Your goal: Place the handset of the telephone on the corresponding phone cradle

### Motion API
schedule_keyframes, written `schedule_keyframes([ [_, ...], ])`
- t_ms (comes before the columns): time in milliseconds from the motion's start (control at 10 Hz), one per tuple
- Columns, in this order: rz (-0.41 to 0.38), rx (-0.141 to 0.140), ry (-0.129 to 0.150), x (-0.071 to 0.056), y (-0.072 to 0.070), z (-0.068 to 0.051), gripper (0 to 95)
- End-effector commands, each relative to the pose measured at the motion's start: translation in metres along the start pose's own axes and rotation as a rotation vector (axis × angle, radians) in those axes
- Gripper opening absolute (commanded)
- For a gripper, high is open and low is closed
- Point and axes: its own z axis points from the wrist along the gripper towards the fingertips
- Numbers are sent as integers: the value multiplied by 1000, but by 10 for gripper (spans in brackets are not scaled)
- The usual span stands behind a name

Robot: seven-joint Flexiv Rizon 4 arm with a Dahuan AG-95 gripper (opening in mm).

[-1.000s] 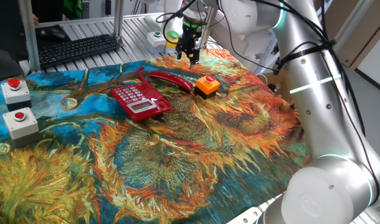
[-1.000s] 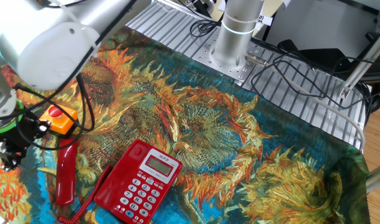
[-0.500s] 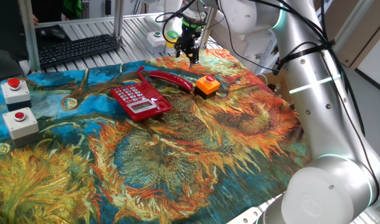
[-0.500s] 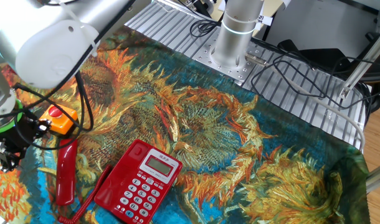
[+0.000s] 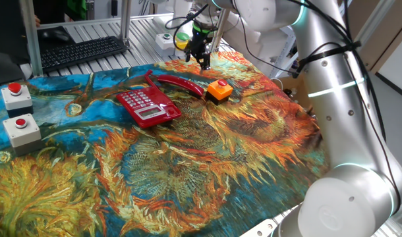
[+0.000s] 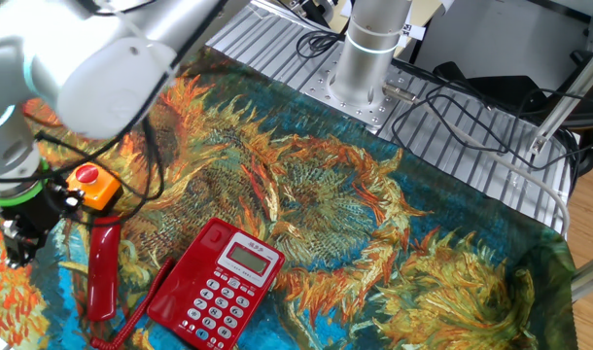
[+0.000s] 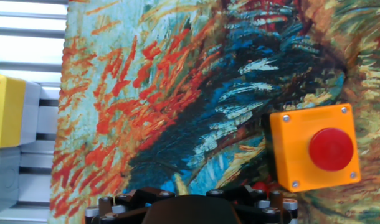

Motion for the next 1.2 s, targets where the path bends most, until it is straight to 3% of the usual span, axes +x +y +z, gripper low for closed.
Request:
schedule_keyframes([
  [100, -9, -3, 3, -2, 6, 2, 950],
  [300, -12, -10, 13, -2, 6, 2, 950],
  [500, -11, -13, 3, -2, 6, 2, 950],
  [600, -2, -13, 7, -2, 6, 2, 760],
  [800, 17, -28, 11, -2, 6, 2, 760],
  [1000, 25, -81, 17, -2, 6, 2, 760],
  [1100, 27, -90, 18, -2, 6, 2, 570],
  [1200, 18, -101, 26, -2, 6, 2, 570],
])
